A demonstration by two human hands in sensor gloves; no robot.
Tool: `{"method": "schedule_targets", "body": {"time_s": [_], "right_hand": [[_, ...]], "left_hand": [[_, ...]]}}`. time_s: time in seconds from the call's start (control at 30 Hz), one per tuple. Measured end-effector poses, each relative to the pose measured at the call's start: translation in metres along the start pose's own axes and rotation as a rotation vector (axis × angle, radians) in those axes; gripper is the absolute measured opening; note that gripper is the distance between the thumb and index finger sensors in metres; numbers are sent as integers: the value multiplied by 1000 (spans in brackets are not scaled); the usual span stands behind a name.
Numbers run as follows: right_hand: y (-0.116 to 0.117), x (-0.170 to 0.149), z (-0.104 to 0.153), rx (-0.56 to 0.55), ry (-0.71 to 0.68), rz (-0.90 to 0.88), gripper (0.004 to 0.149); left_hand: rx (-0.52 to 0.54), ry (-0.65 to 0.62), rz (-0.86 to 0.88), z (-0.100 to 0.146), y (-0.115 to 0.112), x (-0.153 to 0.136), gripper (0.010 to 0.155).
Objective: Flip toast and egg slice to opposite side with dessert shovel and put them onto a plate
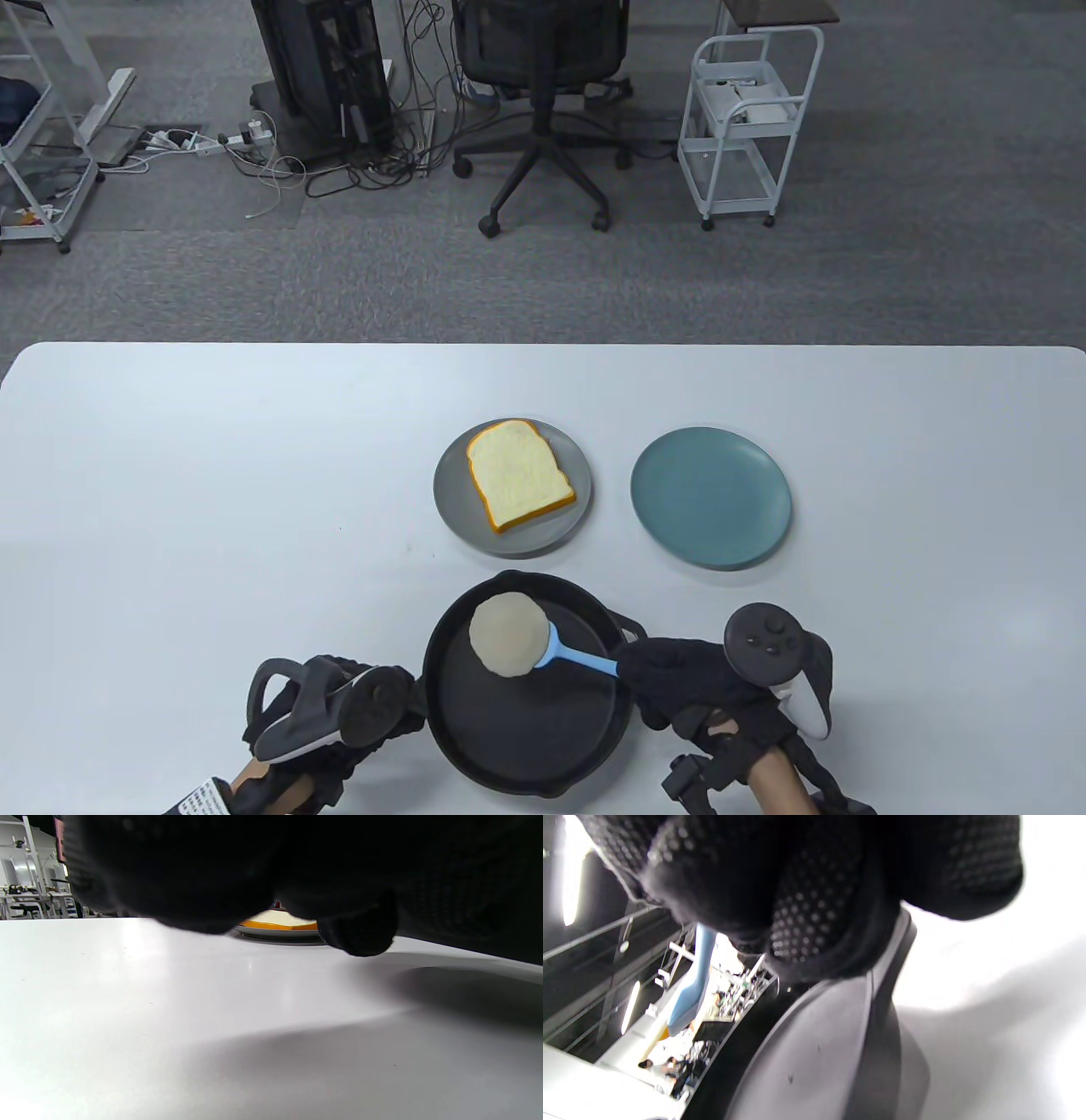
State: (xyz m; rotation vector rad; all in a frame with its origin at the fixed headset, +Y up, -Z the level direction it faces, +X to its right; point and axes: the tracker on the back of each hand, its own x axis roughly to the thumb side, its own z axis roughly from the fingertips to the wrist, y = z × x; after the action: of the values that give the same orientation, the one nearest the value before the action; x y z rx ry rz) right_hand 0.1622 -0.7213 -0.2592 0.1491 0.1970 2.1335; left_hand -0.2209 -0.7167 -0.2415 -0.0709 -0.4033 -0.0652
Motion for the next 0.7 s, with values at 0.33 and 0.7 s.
{"method": "schedule_targets", "body": {"time_s": [0.33, 0.7], "right_hand": [[-46, -22, 4, -259, 105, -99, 50], [-81, -43, -14, -491, 350, -3, 51]], "left_hand": [[-19, -17, 2, 1, 1, 2, 47], [17, -5, 31, 4, 10, -2, 47]]}}
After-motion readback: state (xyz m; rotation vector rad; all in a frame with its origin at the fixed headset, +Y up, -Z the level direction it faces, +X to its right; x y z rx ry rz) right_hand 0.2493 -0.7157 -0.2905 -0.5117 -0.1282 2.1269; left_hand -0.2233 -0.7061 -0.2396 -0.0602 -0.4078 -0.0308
